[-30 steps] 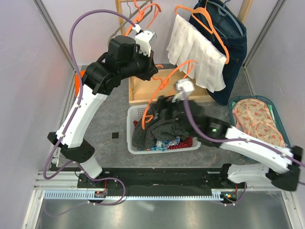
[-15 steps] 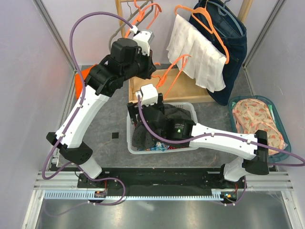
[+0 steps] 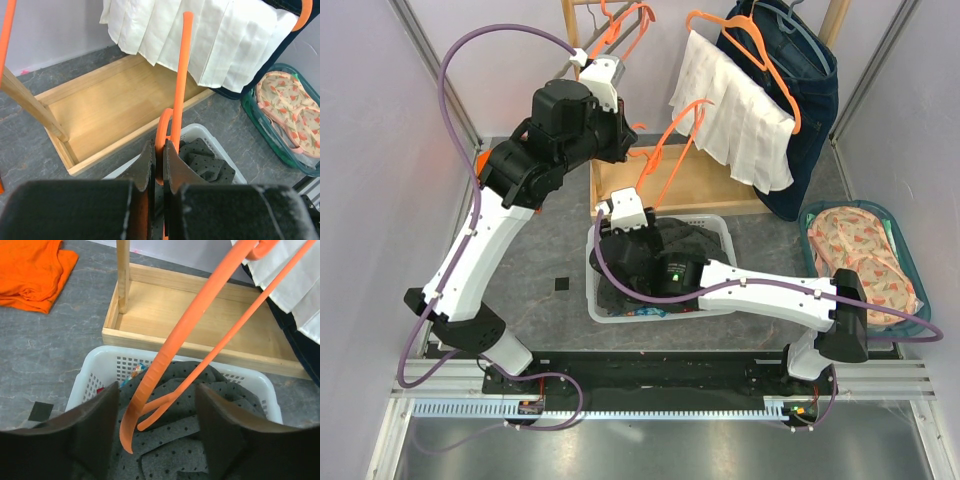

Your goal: Remove the skirt from the hanger

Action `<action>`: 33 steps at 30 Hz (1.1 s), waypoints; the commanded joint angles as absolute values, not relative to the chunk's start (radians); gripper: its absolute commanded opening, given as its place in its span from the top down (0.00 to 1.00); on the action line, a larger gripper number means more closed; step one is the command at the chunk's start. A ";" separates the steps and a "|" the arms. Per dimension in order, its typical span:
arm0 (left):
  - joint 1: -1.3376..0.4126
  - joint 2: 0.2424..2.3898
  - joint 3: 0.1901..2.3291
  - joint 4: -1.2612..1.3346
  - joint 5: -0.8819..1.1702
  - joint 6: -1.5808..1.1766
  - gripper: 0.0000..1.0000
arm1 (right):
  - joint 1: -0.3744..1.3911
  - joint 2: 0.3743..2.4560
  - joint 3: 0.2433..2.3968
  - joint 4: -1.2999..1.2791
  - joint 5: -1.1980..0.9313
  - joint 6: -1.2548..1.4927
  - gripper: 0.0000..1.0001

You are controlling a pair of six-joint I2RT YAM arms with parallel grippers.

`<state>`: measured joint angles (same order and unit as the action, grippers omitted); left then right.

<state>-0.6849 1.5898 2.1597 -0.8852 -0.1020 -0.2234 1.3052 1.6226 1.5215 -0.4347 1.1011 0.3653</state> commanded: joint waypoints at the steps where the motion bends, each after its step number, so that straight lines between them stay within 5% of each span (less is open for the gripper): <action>1: -0.681 1.548 2.148 -0.831 -0.118 -0.272 0.98 | 1.299 1.599 1.499 -0.436 1.138 0.410 0.51; 4: -0.681 1.542 2.140 -0.831 -0.126 -0.272 0.98 | 1.295 1.553 1.460 -0.434 1.134 0.431 0.80; 7: -0.680 1.537 2.132 -0.831 -0.141 -0.262 0.98 | 1.295 1.491 1.427 -0.459 1.140 0.466 0.94; 16: -0.670 1.523 2.112 -0.822 -0.161 -0.233 0.97 | 1.295 1.255 1.371 -0.587 1.115 0.471 1.00; 17: -0.670 1.523 2.109 -0.822 -0.163 -0.232 0.93 | 1.295 1.243 1.373 -0.607 1.088 0.469 1.00; 18: -0.669 1.520 2.108 -0.819 -0.144 -0.230 0.72 | 1.295 1.233 1.374 -0.617 1.068 0.462 1.00; 20: -0.663 1.517 2.112 -0.815 -0.109 -0.229 0.64 | 1.295 1.224 1.390 -0.658 1.031 0.453 1.00; 23: -0.626 1.516 2.135 -0.807 0.101 -0.250 0.29 | 1.296 1.239 1.417 -0.698 1.013 0.460 1.00; 24: -0.600 1.514 2.140 -0.796 0.238 -0.245 0.01 | 1.295 1.242 1.422 -0.704 1.003 0.462 1.00; 27: -0.546 1.491 2.149 -0.746 0.399 -0.236 0.00 | 1.295 1.236 1.434 -0.719 0.999 0.459 1.00; 33: -0.494 1.468 2.299 -0.697 0.385 -0.152 0.00 | 1.273 1.213 1.460 -0.703 0.916 0.405 1.00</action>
